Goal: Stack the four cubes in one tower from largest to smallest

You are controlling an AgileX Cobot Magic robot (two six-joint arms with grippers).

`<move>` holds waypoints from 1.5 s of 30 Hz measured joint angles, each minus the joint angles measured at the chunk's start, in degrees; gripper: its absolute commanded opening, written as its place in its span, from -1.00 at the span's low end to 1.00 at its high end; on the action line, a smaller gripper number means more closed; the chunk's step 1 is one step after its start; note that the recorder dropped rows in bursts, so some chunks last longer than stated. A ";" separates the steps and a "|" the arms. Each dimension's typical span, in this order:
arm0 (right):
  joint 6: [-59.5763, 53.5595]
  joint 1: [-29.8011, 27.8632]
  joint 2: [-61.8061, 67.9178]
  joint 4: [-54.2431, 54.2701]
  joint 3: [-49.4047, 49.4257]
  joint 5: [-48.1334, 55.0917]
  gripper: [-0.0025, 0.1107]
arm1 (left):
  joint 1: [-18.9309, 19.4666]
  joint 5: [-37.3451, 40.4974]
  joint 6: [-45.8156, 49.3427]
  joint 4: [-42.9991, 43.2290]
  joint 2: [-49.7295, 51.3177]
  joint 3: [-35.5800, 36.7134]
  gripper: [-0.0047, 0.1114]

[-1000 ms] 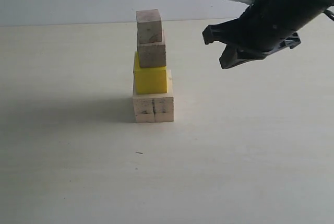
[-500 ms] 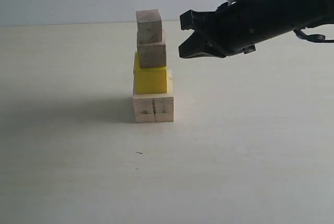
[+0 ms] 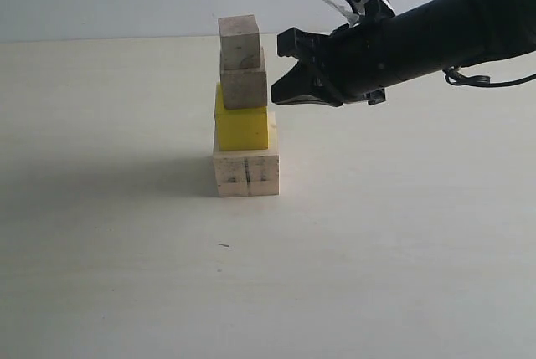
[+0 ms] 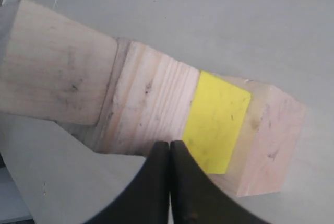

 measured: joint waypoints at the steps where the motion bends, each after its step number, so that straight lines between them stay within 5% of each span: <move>1: -0.04 0.00 0.11 0.14 0.00 0.00 -0.96 | 0.00 0.00 -0.12 0.00 0.00 0.00 0.70; 32: -0.26 -2.34 0.11 2.82 0.00 2.53 -0.96 | 0.00 0.00 -0.22 0.13 0.00 0.00 0.70; 40: 8.21 -8.39 -4.79 -11.47 0.00 2.66 -0.96 | 0.00 0.00 -0.22 0.44 0.00 0.00 0.70; 45: 19.56 -11.66 -11.38 -30.35 0.00 2.36 -0.96 | 0.00 0.00 -0.22 0.56 0.00 0.00 0.70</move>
